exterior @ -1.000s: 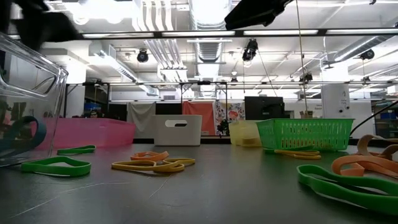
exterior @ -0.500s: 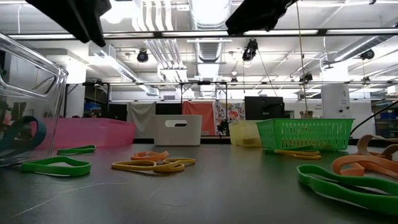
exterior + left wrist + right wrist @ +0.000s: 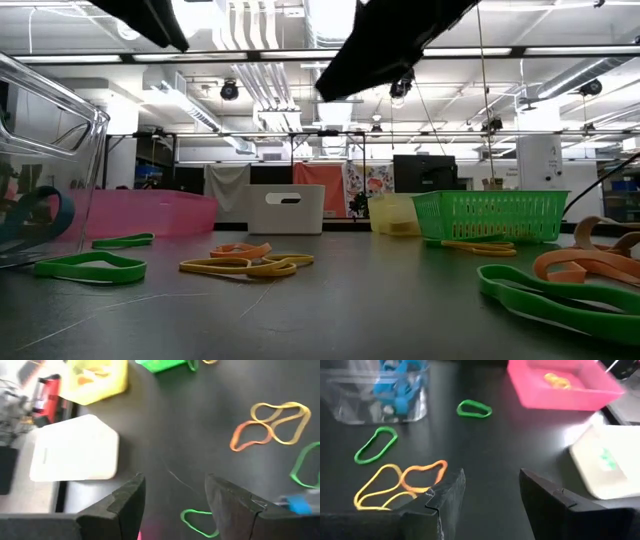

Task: Sort rubber bands into baskets
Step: Put the green rubber band into the white bin

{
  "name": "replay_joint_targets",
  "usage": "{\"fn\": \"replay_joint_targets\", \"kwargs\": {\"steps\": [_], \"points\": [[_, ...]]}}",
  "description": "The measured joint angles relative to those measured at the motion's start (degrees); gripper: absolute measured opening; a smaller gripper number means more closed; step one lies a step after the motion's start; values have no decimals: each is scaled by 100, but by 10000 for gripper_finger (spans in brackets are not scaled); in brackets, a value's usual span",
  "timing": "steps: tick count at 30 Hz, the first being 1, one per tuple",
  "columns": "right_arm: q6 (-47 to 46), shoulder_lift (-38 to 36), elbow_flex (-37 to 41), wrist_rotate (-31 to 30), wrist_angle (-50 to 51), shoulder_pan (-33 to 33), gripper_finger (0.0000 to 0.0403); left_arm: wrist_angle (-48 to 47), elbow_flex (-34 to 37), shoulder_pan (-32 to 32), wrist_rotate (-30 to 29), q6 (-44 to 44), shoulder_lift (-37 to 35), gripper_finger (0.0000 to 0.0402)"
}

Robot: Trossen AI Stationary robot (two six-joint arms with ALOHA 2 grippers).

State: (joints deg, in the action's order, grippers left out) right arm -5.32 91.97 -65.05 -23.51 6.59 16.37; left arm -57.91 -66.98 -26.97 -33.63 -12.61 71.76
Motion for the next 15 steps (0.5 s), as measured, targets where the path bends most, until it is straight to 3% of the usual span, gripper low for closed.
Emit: {"fn": "replay_joint_targets", "kwargs": {"steps": [9, 15], "points": [[-360, 1514, -1201, 20, -10, 315, 185, -3, -46, -5, -195, 12, -420, 189], [-468, 2407, -2150, 361, -5, 434, 185, 33, -139, -5, -190, -153, -704, 189]]}}
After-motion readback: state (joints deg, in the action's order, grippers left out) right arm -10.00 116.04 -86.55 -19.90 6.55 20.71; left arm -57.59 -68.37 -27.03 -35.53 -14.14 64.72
